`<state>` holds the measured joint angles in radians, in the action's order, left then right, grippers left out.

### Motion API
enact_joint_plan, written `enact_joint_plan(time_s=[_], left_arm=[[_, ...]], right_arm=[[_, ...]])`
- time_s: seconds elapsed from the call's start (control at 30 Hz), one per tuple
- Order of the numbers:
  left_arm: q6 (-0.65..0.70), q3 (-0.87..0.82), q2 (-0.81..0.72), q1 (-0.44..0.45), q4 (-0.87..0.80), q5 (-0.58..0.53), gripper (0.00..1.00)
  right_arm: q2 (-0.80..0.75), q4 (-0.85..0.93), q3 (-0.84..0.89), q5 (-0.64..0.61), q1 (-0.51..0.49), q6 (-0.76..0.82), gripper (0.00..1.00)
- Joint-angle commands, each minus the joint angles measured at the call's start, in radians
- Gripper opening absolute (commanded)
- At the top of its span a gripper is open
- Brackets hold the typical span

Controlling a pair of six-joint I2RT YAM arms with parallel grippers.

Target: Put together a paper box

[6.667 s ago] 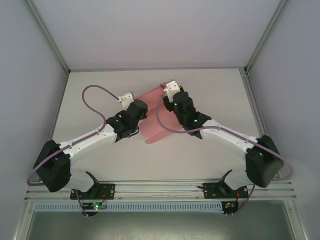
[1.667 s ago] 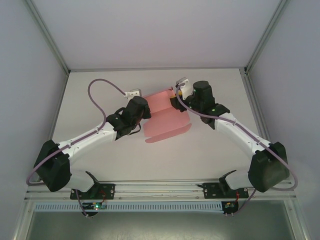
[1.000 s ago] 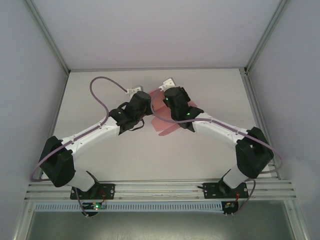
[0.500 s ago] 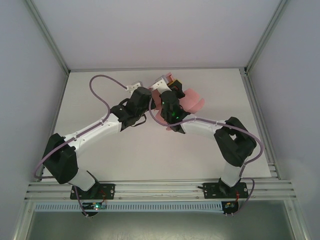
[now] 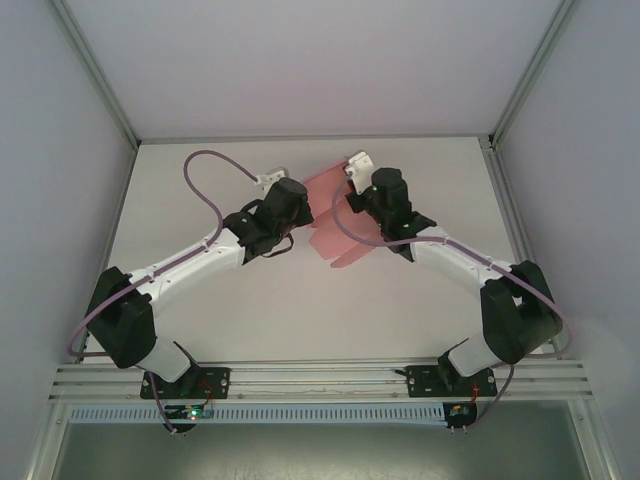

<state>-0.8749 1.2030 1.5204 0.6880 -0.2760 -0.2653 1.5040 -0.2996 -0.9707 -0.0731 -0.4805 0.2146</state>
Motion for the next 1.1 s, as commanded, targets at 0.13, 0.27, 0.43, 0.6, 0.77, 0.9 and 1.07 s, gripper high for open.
enact_joint_plan(time_s=[0.13,0.27,0.43,0.6,0.77,0.9,1.07], left_arm=[[-0.009,0.009,-0.054,0.015,-0.045,0.039,0.0],[-0.004,0.009,-0.051,0.016,-0.054,0.02,0.0],[0.015,0.019,-0.027,0.015,-0.094,-0.032,0.0],[0.099,0.02,-0.003,0.011,-0.094,-0.059,0.0],[0.363,0.063,0.027,-0.01,-0.131,-0.065,0.0],[0.787,0.1,0.058,-0.054,-0.088,-0.007,0.0],[1.511,0.176,0.077,-0.102,-0.135,0.133,0.0]], right_arm=[[-0.032,0.045,0.041,0.203,0.047,-0.13,0.08],[-0.064,0.065,0.053,0.192,0.062,-0.144,0.26],[-0.141,0.107,0.059,0.167,0.069,-0.144,0.39],[-0.272,0.129,0.077,0.295,0.083,-0.171,0.98],[-0.42,0.118,0.1,0.435,0.132,-0.307,0.98],[-0.501,0.177,0.107,0.439,0.222,-0.457,0.98],[-0.565,0.291,0.119,0.464,0.367,-0.535,0.98]])
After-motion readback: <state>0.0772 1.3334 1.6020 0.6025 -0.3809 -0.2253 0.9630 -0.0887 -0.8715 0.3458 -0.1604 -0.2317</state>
